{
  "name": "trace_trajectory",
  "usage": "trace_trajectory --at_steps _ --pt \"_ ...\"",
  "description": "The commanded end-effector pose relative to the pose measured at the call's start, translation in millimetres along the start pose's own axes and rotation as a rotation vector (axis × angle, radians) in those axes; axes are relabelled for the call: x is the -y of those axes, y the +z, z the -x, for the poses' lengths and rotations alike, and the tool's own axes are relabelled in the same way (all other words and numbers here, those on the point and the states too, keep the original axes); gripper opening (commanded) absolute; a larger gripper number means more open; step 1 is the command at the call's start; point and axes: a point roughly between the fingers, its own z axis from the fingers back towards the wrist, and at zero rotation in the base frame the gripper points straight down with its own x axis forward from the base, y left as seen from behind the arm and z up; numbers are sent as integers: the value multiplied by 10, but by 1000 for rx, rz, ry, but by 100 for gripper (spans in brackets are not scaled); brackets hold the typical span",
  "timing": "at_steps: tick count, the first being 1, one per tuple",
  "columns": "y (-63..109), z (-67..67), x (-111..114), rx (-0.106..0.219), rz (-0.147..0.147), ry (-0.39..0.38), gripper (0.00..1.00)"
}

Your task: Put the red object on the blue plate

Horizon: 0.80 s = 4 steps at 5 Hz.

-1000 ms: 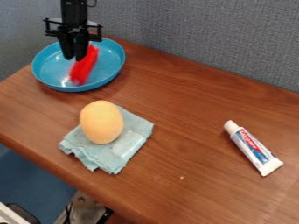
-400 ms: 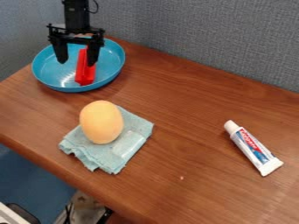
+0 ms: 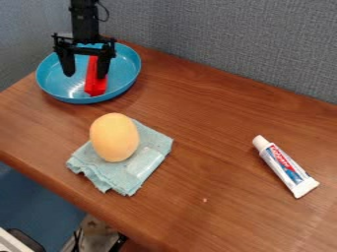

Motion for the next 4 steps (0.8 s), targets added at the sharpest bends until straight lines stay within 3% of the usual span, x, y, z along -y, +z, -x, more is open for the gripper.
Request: trace_trajectory --at_steps 1,2,3,4 --pt "129 -45 -96 50 -5 24 100" --pt "76 -69 -98 45 -2 32 100" --pt "43 -83 -100 41 1 33 0" --pt "99 -57 -100 41 17 29 0"
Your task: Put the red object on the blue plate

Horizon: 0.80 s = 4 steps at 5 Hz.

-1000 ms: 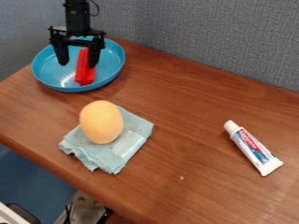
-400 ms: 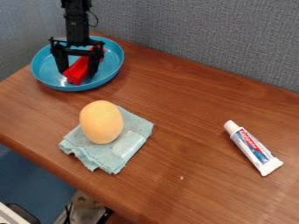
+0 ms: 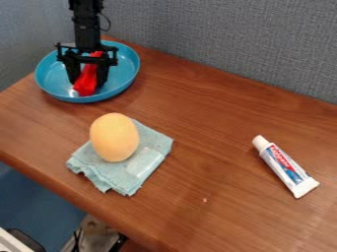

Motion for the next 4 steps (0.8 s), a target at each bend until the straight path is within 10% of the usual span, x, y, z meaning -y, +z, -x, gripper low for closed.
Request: trace_trajectory --at_steps 1,4 --pt "319 9 -109 71 17 20 0" --pt "510 94 -111 74 66 4 0"
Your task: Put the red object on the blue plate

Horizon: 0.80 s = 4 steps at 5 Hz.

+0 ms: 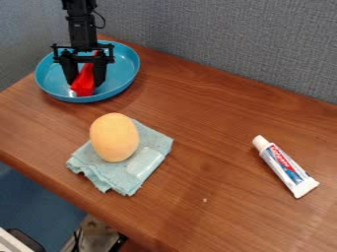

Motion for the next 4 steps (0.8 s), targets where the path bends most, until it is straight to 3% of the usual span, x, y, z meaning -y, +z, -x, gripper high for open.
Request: trace_trajectory --at_steps 1,4 --pt "514 45 -46 129 -6 6 100" --pt "1005 222 86 205 49 -56 100"
